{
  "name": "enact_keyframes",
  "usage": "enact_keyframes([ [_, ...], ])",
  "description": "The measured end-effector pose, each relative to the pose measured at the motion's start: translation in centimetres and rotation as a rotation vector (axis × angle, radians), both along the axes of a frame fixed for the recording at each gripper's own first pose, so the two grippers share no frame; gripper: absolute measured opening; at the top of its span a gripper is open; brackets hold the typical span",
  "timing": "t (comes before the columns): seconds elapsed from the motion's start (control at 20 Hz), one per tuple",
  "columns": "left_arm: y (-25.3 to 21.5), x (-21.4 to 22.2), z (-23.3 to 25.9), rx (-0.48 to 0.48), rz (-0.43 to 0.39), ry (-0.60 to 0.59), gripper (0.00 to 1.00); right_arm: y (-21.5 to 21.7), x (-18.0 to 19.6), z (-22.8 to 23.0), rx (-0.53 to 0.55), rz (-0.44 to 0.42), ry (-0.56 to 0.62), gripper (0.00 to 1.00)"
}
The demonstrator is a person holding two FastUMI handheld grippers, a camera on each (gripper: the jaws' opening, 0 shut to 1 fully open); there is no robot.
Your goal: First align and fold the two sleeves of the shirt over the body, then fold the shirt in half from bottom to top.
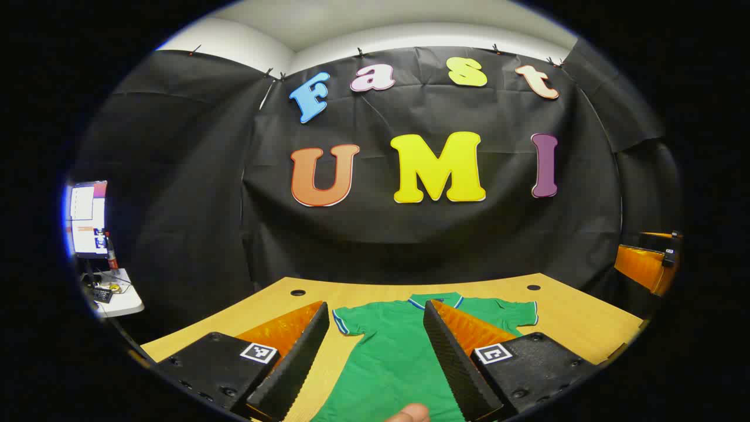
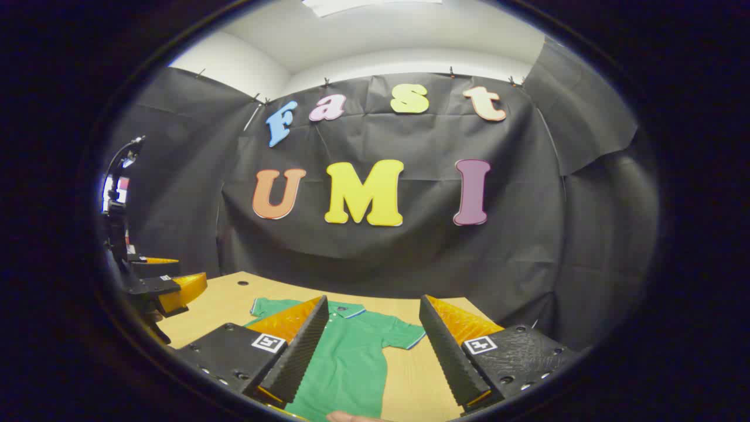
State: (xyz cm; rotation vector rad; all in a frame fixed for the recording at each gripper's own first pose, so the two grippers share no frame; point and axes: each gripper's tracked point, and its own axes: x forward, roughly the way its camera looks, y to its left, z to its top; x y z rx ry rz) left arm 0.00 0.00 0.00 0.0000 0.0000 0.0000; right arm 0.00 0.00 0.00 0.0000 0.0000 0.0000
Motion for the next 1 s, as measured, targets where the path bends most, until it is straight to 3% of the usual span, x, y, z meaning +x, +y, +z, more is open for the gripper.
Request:
enact_keyframes([
  [0.15, -1.2, -0.3, -0.1, 0.007, -0.017, -0.002, 1.0, -2.5, 0.5, -1.1, 0.022, -0.04, 0.03, 0.96],
  [0.3, -0.7, -0.4, -0.2, 0.045, 0.017, -0.002, 1.0, -4.0, 0.0, -1.5, 0.017, -0.065, 0.031, 0.95],
  [0.35, -0.4, -0.5, -0.3, 0.049, 0.031, -0.003, 0.96, -4.4, -0.2, -1.7, 0.012, -0.07, 0.033, 0.95],
  [0.4, -0.4, -0.4, -0.5, 0.047, 0.036, 0.003, 1.0, -4.6, -0.5, -1.9, 0.015, -0.069, 0.034, 0.94],
  [1.0, -1.0, -0.6, -0.6, 0.035, 0.022, 0.002, 1.0, -4.9, -0.8, -2.8, 0.016, -0.057, 0.056, 0.94],
])
